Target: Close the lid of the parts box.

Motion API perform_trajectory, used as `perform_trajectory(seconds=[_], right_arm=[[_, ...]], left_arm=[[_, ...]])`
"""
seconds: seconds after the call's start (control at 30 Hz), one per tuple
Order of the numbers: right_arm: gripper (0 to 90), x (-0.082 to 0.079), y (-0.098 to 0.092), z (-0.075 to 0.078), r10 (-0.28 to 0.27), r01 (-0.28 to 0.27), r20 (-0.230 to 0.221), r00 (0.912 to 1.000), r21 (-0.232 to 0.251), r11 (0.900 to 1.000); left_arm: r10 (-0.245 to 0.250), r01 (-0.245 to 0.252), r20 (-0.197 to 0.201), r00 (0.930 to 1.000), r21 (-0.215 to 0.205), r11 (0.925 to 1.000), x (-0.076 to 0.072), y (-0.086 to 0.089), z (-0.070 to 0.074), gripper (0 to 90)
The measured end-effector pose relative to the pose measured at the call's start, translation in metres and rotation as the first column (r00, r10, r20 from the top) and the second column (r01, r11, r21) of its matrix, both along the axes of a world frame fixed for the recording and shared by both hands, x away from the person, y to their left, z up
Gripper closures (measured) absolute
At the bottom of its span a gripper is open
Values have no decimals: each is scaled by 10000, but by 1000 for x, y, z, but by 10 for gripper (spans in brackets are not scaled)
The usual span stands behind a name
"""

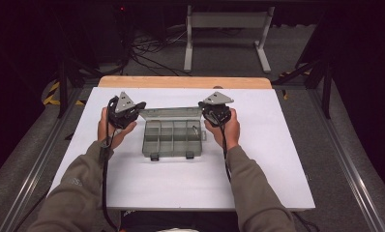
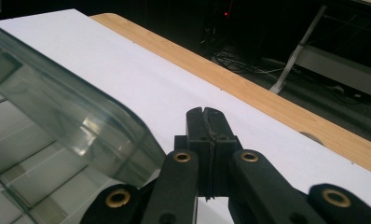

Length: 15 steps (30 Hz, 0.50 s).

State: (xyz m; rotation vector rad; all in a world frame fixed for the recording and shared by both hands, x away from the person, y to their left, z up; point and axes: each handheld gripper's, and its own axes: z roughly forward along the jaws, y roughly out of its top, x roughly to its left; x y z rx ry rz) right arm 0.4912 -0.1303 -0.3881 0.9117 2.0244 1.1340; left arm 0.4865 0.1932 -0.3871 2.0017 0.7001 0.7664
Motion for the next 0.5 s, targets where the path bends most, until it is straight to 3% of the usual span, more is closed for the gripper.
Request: perform_trajectory(seconds=[0.5], right_arm=[[900,-11,-3,-3,-6,6,-71,10000,29,10000]], left_arm=[[60,-60,-35,10000,-207,9998,-1,-2,-2,899]])
